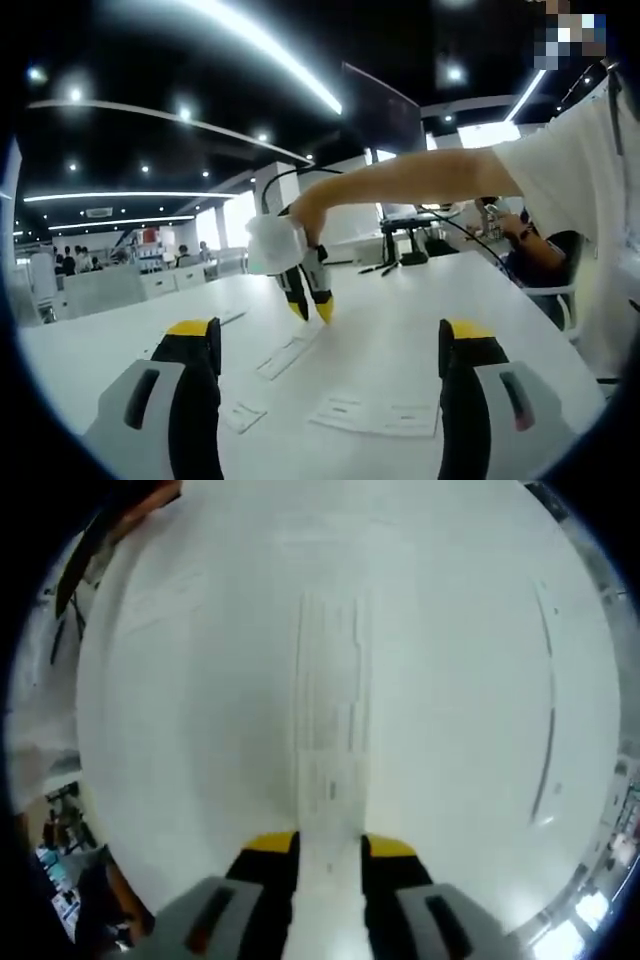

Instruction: Locate the socket holder cover, grip the socket holder cover, clip it into the socket holder slot.

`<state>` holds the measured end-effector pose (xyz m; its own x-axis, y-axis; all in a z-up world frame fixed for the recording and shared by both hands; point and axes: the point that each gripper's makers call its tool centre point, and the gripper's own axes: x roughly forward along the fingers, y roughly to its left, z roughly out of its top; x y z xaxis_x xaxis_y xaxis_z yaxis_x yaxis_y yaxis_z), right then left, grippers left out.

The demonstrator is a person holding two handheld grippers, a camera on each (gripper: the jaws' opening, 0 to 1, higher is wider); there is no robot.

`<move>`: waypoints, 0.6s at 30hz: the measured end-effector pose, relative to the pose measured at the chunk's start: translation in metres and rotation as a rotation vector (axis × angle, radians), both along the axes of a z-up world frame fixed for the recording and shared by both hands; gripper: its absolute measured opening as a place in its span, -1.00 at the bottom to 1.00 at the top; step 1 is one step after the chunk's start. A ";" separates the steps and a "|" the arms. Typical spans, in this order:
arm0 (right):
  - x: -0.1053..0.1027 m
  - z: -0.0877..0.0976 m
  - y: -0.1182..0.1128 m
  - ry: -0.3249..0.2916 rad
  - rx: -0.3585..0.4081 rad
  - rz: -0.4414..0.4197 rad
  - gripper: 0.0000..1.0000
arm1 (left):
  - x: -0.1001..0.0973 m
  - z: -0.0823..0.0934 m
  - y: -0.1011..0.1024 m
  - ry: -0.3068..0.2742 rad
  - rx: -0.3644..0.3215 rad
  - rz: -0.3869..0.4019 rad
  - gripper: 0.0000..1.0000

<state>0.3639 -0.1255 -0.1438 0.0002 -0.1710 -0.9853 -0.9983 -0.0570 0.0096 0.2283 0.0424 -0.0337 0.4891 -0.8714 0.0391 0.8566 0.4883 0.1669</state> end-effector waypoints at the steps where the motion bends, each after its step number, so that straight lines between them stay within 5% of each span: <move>1: 0.000 0.000 0.001 0.002 0.002 0.001 -0.49 | 0.000 0.000 0.000 0.001 0.000 0.000 0.77; 18: -0.002 -0.001 0.005 0.008 -0.015 0.007 -0.49 | 0.000 0.000 0.000 -0.009 0.010 -0.001 0.76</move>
